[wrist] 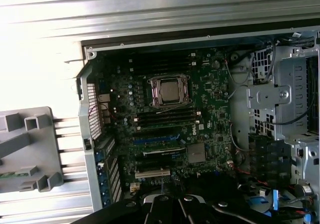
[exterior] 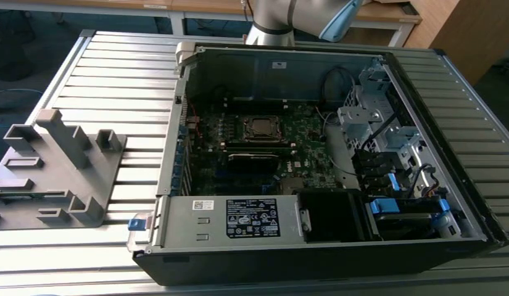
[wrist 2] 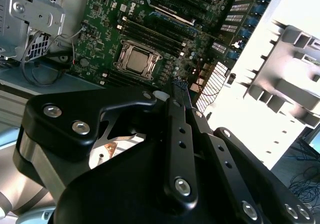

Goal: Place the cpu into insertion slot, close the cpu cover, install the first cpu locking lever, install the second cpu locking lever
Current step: 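Install the second cpu locking lever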

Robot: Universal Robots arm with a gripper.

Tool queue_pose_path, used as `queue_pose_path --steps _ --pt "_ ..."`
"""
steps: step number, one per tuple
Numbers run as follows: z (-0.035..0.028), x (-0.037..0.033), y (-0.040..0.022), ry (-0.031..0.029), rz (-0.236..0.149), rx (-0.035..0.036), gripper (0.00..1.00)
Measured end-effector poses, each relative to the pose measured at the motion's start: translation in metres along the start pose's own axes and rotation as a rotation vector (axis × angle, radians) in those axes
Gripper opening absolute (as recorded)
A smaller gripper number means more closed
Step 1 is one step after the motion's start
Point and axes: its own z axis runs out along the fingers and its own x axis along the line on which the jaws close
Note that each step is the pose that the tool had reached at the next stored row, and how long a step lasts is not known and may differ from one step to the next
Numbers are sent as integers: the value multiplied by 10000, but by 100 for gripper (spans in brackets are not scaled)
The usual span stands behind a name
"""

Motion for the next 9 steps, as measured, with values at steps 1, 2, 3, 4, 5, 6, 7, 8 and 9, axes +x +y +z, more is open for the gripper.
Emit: queue_pose_path --steps 1,2,3,4,5,6,7,8,9 --pt "2 0 0 1 0 1 10" --pt "5 0 0 2 0 3 10" --pt "9 0 1 1 0 2 10" --pt "11 1 1 1 0 1 10" --pt "11 1 1 1 0 2 10" --pt "13 0 1 1 0 2 10" --pt "14 1 1 1 0 3 10" --pt "14 1 1 1 0 2 10" --pt "14 1 1 1 0 2 10"
